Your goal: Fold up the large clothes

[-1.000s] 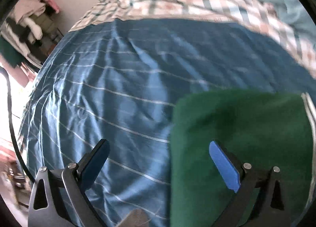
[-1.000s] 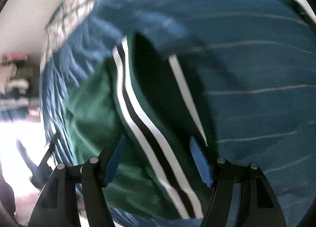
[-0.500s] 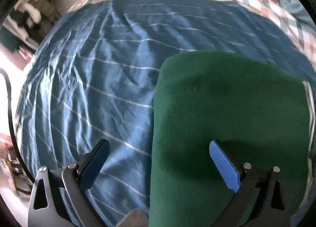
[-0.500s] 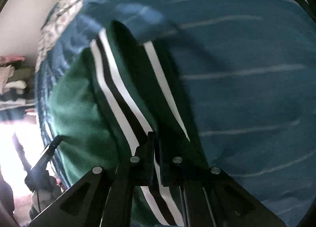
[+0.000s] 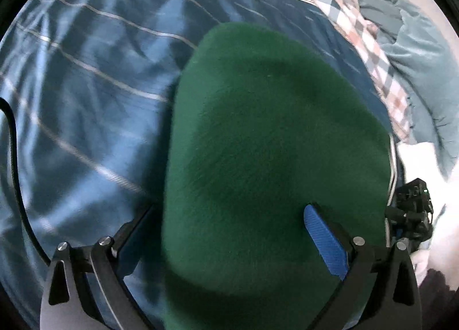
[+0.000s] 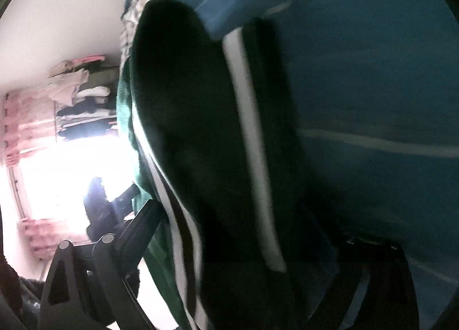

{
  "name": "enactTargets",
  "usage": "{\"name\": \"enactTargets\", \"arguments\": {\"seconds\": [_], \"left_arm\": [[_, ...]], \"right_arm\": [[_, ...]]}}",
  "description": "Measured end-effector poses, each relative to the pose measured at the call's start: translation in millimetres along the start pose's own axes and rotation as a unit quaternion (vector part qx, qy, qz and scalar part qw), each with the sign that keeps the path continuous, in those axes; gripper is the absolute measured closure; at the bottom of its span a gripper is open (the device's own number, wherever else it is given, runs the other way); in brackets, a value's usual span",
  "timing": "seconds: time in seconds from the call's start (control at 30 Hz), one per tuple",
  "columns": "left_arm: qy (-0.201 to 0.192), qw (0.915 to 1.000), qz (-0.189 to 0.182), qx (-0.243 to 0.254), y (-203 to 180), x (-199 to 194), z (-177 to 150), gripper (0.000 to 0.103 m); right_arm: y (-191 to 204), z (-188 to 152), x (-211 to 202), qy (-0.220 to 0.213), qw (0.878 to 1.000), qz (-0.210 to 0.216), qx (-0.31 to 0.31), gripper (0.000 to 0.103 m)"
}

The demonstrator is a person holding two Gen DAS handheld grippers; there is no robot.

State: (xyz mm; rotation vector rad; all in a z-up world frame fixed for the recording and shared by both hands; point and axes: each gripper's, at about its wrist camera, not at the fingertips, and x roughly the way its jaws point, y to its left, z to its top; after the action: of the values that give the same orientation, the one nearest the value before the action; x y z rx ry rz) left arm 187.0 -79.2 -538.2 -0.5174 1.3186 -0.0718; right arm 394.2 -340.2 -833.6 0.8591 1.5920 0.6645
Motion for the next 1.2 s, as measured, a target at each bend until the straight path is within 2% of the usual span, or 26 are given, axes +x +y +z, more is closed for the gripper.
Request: {"name": "enactTargets", "arguments": {"seconds": [0.03, 0.07, 0.1, 0.13, 0.2, 0.23, 0.27, 0.3, 0.33, 0.43, 0.47, 0.57, 0.73, 0.83, 1.0, 1.2], "left_arm": [[-0.003, 1.0000, -0.004, 0.002, -3, 1, 3, 0.001], [-0.005, 1.0000, -0.002, 0.006, -5, 1, 6, 0.001], [-0.007, 0.9999, 0.005, 0.013, -10, 1, 9, 0.001], [-0.008, 0.9998, 0.013, 0.014, -11, 2, 12, 0.001], [-0.011, 0.9998, 0.012, 0.008, -7, 1, 17, 0.001], [-0.014, 0.9999, 0.007, 0.003, -4, 0, 18, 0.003], [-0.017, 0.9999, 0.004, 0.002, -2, -2, 18, 0.004], [-0.019, 0.9998, 0.006, 0.007, -5, -3, 19, 0.006], [-0.018, 0.9997, 0.010, 0.012, -6, -3, 20, 0.008], [-0.017, 0.9996, 0.013, 0.016, -9, -6, 20, 0.009], [-0.018, 0.9996, 0.013, 0.019, -10, -8, 21, 0.009], [-0.022, 0.9992, 0.009, 0.031, -15, -18, 24, 0.010], [-0.023, 0.9982, -0.012, 0.054, -19, -37, 38, 0.010], [-0.028, 0.9971, -0.024, 0.067, -17, -51, 50, 0.010], [-0.038, 0.9941, -0.055, 0.085, -4, -76, 83, 0.010], [-0.046, 0.9888, -0.079, 0.118, 17, -110, 153, 0.010]], "right_arm": [[5, 1, 7, 0.004, 1.000, 0.023, -0.001, 0.010], [9, 2, 14, 0.006, 1.000, 0.029, -0.001, 0.023], [11, 1, 18, 0.011, 0.999, 0.042, -0.002, 0.029], [14, -1, 26, 0.016, 0.998, 0.053, 0.003, 0.031], [13, -7, 32, 0.012, 0.998, 0.063, 0.019, 0.046], [9, -10, 33, 0.014, 0.996, 0.085, 0.026, 0.049], [4, -14, 35, 0.013, 0.996, 0.088, 0.032, 0.049], [1, -15, 36, 0.009, 0.997, 0.071, 0.029, 0.047], [0, -15, 40, 0.006, 0.998, 0.049, 0.026, 0.040], [2, -11, 48, 0.007, 0.999, 0.036, 0.034, 0.038], [3, -11, 49, 0.005, 0.999, 0.033, 0.038, 0.047], [10, -17, 45, -0.010, 0.998, 0.033, 0.052, 0.061], [32, -36, 33, -0.042, 0.995, 0.064, 0.059, 0.065], [57, -38, 35, -0.060, 0.995, 0.064, 0.049, 0.066], [87, -37, 26, -0.090, 0.993, 0.061, 0.047, 0.066], [141, -21, 36, -0.131, 0.989, 0.049, 0.044, 0.066]]}}
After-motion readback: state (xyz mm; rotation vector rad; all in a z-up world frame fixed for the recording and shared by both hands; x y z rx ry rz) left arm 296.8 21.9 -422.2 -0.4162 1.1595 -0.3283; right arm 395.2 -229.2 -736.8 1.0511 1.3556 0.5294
